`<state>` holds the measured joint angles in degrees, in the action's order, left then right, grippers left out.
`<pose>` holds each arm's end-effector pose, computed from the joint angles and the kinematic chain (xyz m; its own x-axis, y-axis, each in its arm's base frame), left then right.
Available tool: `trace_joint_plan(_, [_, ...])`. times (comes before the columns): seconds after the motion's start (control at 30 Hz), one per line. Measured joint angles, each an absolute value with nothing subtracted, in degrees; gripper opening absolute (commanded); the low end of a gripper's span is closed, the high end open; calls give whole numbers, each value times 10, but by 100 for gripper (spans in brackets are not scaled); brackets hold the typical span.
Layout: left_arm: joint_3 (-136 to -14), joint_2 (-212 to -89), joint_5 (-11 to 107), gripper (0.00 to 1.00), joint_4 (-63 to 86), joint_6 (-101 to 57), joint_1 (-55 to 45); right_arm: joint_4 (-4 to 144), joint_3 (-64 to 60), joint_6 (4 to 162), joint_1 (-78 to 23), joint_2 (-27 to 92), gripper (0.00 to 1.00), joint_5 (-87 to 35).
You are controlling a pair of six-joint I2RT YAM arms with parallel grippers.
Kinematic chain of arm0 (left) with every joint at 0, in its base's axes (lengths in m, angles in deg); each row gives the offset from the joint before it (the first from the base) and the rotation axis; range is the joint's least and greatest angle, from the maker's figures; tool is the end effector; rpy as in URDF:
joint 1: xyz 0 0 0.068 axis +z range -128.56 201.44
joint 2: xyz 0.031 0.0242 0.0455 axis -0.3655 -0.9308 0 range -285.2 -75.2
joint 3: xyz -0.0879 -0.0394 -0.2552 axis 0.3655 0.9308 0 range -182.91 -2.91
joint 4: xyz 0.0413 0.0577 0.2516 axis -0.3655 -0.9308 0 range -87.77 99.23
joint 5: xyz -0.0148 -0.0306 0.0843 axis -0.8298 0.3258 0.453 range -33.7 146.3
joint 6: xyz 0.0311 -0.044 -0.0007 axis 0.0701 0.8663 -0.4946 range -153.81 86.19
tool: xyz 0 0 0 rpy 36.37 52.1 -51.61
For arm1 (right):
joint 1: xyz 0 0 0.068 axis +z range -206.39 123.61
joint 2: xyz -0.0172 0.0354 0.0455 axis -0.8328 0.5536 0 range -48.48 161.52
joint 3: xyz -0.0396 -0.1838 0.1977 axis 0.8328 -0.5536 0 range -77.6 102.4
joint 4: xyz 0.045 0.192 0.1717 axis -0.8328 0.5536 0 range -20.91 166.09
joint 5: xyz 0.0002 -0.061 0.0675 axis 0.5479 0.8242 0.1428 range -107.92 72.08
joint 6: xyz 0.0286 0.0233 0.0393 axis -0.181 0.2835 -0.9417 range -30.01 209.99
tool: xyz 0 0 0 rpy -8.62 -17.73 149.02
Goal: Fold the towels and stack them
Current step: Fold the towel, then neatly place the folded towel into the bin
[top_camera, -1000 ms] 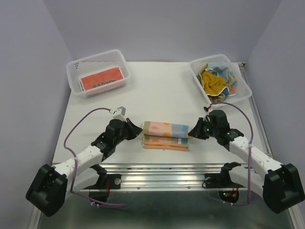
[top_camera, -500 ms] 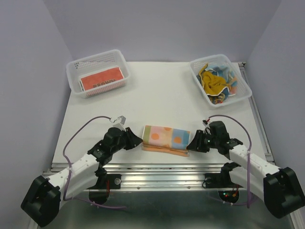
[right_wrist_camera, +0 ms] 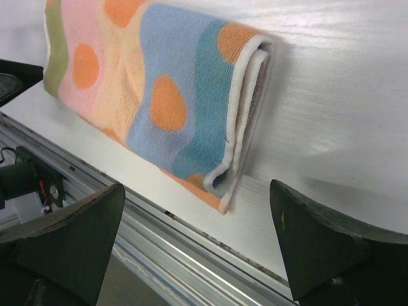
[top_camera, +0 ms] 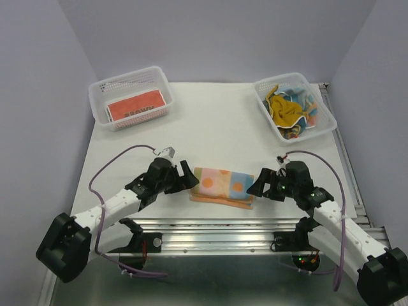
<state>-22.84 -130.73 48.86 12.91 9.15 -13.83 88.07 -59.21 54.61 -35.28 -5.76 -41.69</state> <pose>0.1586 -0.1178 0.1796 -0.7672 -0.2850 -0.5746 0.1906 0.7540 -0.6286 0.1362 0.0680 0.1733 -0.8710 0.2318 -0.4332 -0.1213 0.7530 0.6467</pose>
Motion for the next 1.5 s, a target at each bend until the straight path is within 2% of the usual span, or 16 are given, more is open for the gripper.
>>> trace_joint_plan(0.1, [-277,-1387,493,99,137,72,-139,886,-580,546,-353,-58,100,-391])
trace_joint_plan(0.2, [-311,-1460,495,86,140,58,-144,887,-576,546,-353,-60,100,-374])
trace_joint_plan(0.3, [-329,-1501,496,79,141,49,-162,892,-575,546,-353,-61,100,-363])
trace_joint_plan(0.43, [-344,-1528,512,59,141,47,-182,892,-575,546,-353,-61,100,-356])
trace_joint_plan(0.5, [-356,-1546,524,54,134,48,-187,892,-575,546,-353,-60,100,-354])
trace_joint_plan(0.53, [-361,-1551,528,47,132,50,-188,892,-575,547,-353,-58,100,-354])
trace_joint_plan(0.63, [-384,-1574,555,46,117,52,-200,892,-575,550,-353,-52,100,-352])
trace_joint_plan(0.7, [-401,-1586,578,42,98,52,-214,891,-575,553,-353,-51,100,-352])
trace_joint_plan(0.73, [-412,-1593,591,25,86,53,-222,890,-575,553,-353,-51,100,-350])
trace_joint_plan(0.8, [-433,-1614,615,2,67,54,-239,888,-575,556,-353,-51,100,-347])
trace_joint_plan(1.2, [-587,-1716,770,0,-68,59,-272,881,-575,560,-353,-71,100,-328])
trace_joint_plan(1.5, [-826,-1819,920,0,-149,-38,-222,866,-575,568,-353,-81,100,-317])
